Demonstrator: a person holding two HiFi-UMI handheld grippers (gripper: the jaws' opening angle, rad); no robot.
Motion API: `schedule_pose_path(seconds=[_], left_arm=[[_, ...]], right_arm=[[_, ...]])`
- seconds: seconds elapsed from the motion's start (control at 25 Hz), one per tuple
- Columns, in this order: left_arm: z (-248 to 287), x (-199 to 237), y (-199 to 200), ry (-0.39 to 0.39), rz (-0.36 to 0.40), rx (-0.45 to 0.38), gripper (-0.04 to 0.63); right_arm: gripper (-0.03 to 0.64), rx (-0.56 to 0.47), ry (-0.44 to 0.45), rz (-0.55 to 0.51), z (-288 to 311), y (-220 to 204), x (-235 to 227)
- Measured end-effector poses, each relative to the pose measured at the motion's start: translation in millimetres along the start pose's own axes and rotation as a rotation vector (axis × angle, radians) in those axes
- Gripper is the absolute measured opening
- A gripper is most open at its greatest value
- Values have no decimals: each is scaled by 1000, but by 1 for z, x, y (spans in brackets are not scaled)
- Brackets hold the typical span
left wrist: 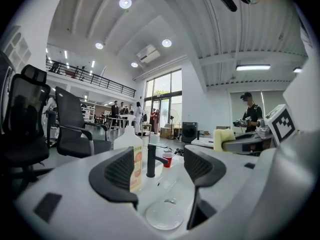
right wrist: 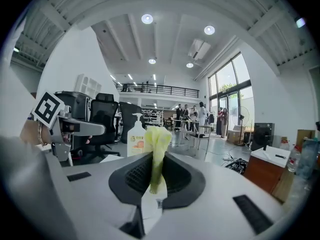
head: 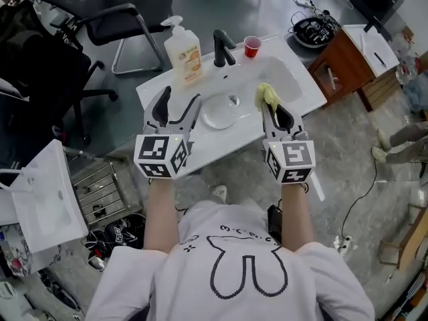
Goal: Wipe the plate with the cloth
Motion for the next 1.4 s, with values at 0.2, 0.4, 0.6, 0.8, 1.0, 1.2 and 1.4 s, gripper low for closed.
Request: schedule_pose_path(seconds=[0.2, 0.4, 0.6, 0.8, 1.0, 1.2, 1.4], left_arm=[[19, 8, -22, -2, -34, 45, 316], [36, 17, -44, 22, -85, 89, 316], [56, 23, -75, 61, -132, 161, 316], [76, 27, -102, 85, -182, 241, 316], [91, 27, -135, 99, -260, 355, 316], [102, 26, -168, 122, -323, 455, 313], [107, 29, -199, 155, -387, 547, 313]], right_arm=[[51, 65, 17, -5, 31, -16, -5], [51, 161, 53, -28, 60, -38, -11], [51, 253, 63, -35, 90, -63, -25], [51, 374, 114, -40, 125, -89, -35], [51, 570, 222, 11, 161, -126, -34], [51, 789, 309, 28, 187, -169, -28], [51, 956, 347, -3, 206, -199, -26]])
Point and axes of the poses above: the fingertips, and each gripper's own axes: z forward along the fingers, x to its left, y out of its top, the point moved 4 cm from there along -z, backward along the fingers, and after that the axes turned 5 degrees about z, right-handed, at the moved point
